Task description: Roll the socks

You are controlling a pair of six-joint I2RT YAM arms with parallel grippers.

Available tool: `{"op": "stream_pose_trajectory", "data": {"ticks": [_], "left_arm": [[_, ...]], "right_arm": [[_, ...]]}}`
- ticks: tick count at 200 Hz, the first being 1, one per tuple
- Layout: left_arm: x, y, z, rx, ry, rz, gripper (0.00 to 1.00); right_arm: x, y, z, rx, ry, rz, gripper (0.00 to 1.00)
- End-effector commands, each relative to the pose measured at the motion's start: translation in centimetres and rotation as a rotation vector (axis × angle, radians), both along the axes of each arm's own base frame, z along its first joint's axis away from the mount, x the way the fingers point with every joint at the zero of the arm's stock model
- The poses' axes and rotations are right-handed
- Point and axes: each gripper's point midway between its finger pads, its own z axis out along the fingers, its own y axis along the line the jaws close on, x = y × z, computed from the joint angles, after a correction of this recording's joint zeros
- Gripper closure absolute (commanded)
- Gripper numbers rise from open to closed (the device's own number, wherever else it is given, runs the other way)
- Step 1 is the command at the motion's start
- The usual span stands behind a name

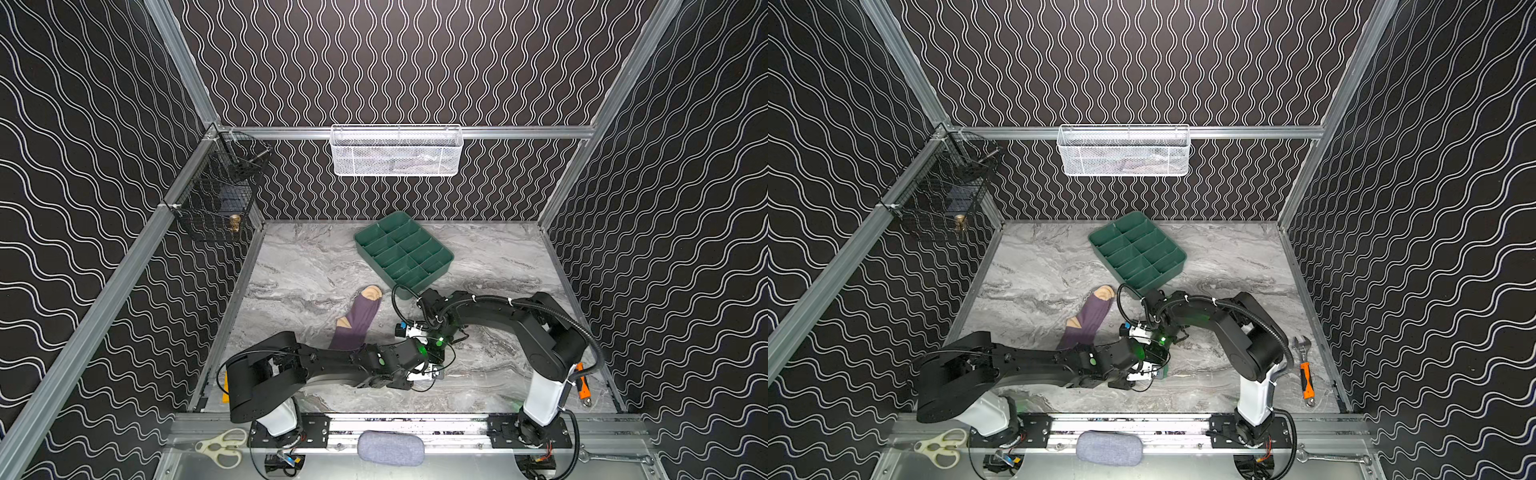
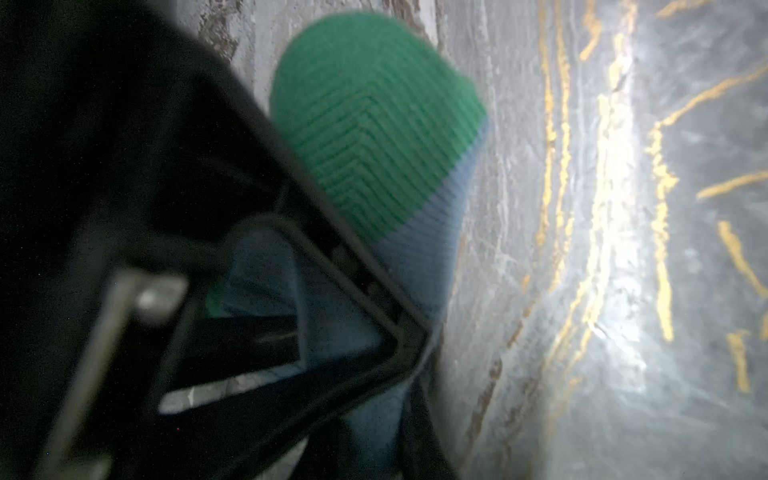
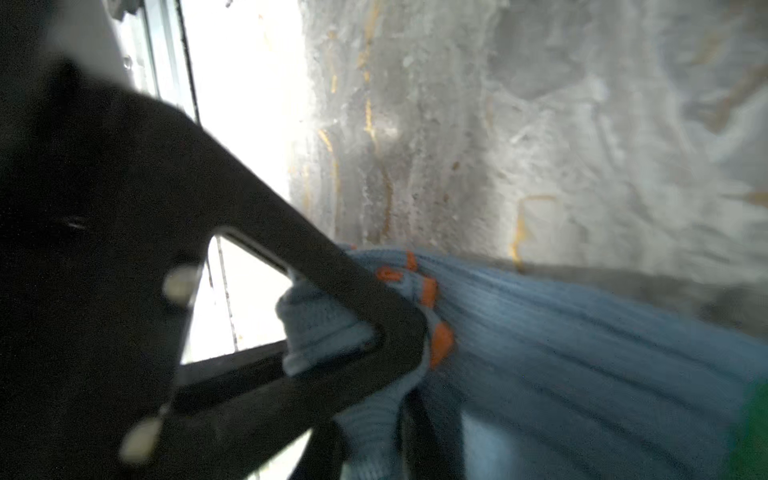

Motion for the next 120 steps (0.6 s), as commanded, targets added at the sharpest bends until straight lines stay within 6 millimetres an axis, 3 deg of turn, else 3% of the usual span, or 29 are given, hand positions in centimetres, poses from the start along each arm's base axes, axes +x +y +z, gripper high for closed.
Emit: {"op": "stream_pose_trajectory", "data": {"ticks": [1,35,64,92,103,120], "left_arm": [[-1.8,1.7,-2.2,0.093,0.087,-0.041,1.0],[-2.3,2.4,-2.4,0.106,0.102,-0.051,1.0],[-3.0,2.6,-2.5,0.128,0.138,-0.08,1.0],[-4.0,2.7,-2.0,0.147,0.233,-0.101,1.0],[-4.5,2.7,-1.7,0.143,0.313,-0.09,1.0],[-3.8,2.7,-1.3,0.131,0.416,-0.019,1.0]], "right_arm": [[4.7,-1.2,-1.4,-0.079,-0.289,-0.041,0.68],[5.4,-1.8,4.3,0.055,-0.39,-0.114,0.54],[9.6,-3.8,11.8,0.19,-0.639,-0.323,0.45],[15.2,-9.4,21.3,0.271,-1.042,-0.725,0.35],[15.9,-12.0,24.9,0.293,-1.164,-0.873,0.35],[14.7,-15.1,29.1,0.338,-1.322,-1.0,0.35]]}}
